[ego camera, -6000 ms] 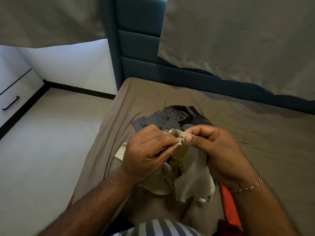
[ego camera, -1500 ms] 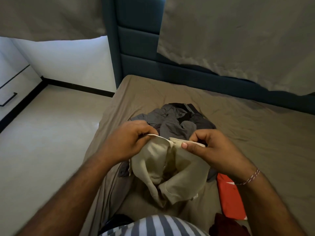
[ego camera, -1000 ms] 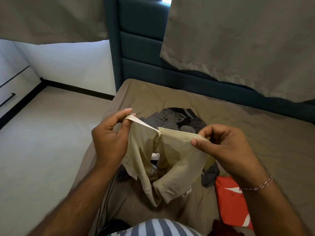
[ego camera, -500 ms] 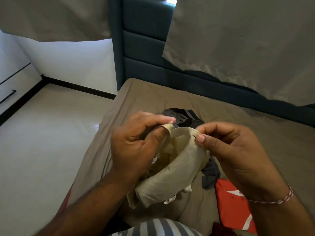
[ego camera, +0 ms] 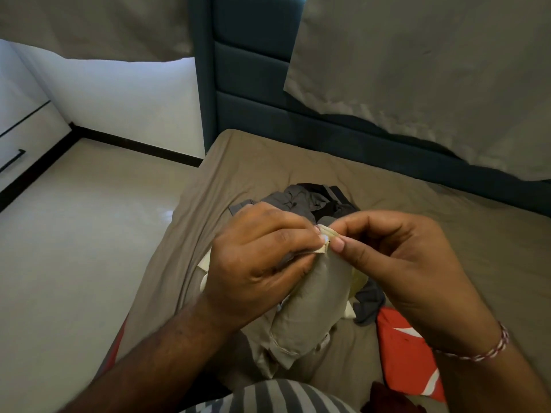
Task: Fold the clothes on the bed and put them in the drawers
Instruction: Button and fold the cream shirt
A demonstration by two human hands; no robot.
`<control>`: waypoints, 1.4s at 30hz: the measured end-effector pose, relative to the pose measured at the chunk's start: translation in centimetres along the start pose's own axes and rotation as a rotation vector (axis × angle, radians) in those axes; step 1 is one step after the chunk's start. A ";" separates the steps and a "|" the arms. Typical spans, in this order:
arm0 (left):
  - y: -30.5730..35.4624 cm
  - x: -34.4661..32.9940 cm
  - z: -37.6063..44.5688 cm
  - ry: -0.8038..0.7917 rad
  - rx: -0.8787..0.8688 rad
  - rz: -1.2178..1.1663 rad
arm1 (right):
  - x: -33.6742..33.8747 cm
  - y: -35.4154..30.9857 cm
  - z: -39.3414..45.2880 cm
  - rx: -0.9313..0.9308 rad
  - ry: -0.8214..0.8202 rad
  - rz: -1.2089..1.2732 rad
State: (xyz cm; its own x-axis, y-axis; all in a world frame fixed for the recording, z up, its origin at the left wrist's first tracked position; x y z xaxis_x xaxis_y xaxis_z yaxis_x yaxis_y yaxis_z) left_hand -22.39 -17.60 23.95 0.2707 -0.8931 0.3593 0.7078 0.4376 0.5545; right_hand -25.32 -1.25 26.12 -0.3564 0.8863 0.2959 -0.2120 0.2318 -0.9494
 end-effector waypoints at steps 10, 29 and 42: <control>-1.2 -1.5 0.0 -0.181 -0.012 0.000 | 0.0 1.3 0.0 0.011 -0.023 -0.102; -4.4 -3.8 -2.6 -0.180 0.462 -0.235 | -1.8 2.4 -1.9 0.368 0.091 -0.844; -6.0 -5.4 -7.5 -0.015 0.461 -0.048 | -3.5 10.6 -1.5 0.049 -0.006 -0.516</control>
State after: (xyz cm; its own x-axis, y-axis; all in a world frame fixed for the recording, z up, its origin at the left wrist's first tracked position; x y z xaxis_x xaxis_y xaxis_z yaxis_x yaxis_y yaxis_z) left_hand -23.21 -16.20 13.05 0.2326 -0.9134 0.3342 0.3540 0.3995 0.8456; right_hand -25.00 -1.30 14.87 -0.1992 0.6593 0.7250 -0.4041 0.6187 -0.6737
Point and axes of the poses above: each hand's wrist, its own z-axis towards the middle knuckle, its own x-axis out of the back of the hand, y = z × x, the point moved 7 cm from there along z, towards the middle knuckle, and after that the axes turned 4 degrees about x, right-handed, at the moved point
